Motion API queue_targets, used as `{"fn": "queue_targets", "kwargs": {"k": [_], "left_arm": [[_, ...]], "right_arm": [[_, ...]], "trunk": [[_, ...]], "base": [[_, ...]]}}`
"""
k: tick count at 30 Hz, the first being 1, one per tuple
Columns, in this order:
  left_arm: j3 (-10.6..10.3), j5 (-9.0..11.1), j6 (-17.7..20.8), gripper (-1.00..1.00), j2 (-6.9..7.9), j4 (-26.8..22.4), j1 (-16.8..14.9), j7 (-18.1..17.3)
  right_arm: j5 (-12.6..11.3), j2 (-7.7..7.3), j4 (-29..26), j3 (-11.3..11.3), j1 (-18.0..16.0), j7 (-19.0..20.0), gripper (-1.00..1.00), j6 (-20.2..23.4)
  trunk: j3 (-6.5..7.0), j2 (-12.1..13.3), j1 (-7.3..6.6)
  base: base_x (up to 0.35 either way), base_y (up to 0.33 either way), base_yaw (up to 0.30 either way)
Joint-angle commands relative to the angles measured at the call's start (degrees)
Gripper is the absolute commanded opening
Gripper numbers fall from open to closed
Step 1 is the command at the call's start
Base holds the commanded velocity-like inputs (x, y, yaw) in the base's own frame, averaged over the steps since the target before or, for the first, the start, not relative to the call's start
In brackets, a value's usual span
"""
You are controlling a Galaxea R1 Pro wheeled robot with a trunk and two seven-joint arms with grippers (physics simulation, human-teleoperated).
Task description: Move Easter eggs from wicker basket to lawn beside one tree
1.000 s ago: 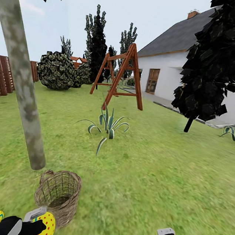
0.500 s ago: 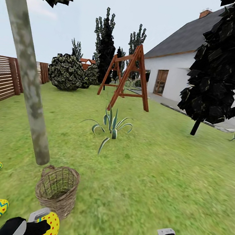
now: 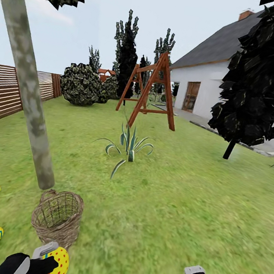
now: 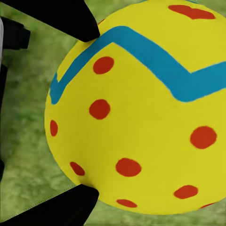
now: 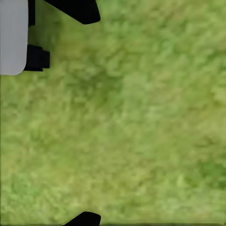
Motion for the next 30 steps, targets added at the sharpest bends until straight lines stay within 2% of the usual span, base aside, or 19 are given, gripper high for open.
{"fn": "queue_targets", "kwargs": {"k": [1, 6, 10, 14, 16, 26, 30], "left_arm": [[0.3, -0.1, 0.4, -1.0, -0.03, -0.1, 0.0, -0.2], [0.1, 0.0, 0.3, -1.0, -0.1, -0.1, 0.0, -0.2], [0.2, -0.1, 0.4, -1.0, -0.19, 0.1, 0.0, -0.1], [0.3, 0.0, 0.3, -1.0, -0.19, 0.1, 0.0, 0.3], [0.2, -0.1, 0.2, -1.0, -0.27, 0.2, 0.0, 0.2], [0.1, -0.1, 0.2, -1.0, -0.37, 0.3, 0.0, 0.2], [0.0, -0.1, 0.2, -1.0, -0.37, 0.8, 0.0, 0.2]], "right_arm": [[0.2, -0.16, -0.1, 0.3, 0.0, 0.0, 1.0, 0.3], [0.1, -0.27, -0.2, 0.2, 0.0, 0.1, 1.0, 0.4], [0.1, -0.3, -0.4, 0.2, 0.0, 0.1, 1.0, 0.5], [0.2, -0.38, -0.4, 0.1, 0.0, 0.1, 1.0, 0.5], [0.1, -0.39, -0.5, 0.2, 0.0, 0.1, 1.0, 0.5], [0.2, -0.39, -0.5, 0.1, 0.0, 0.1, 1.0, 0.5], [0.1, -0.39, -0.5, 0.1, 0.0, 0.1, 1.0, 0.5]], "trunk": [[-0.07, 0.0, 0.0], [-0.07, 0.0, 0.0], [0.65, 1.6, -0.88], [1.37, 3.2, -1.76], [1.37, 3.2, -1.76], [1.37, 3.2, -1.76], [2.09, 4.8, -2.64]], "base": [[0.0, -0.339, 0.159], [0.0, -0.328, 0.034], [0.0, -0.287, 0.001], [0.0, -0.052, 0.0], [0.071, -0.004, 0.0], [0.322, 0.0, 0.0], [0.342, 0.0, 0.0]]}}
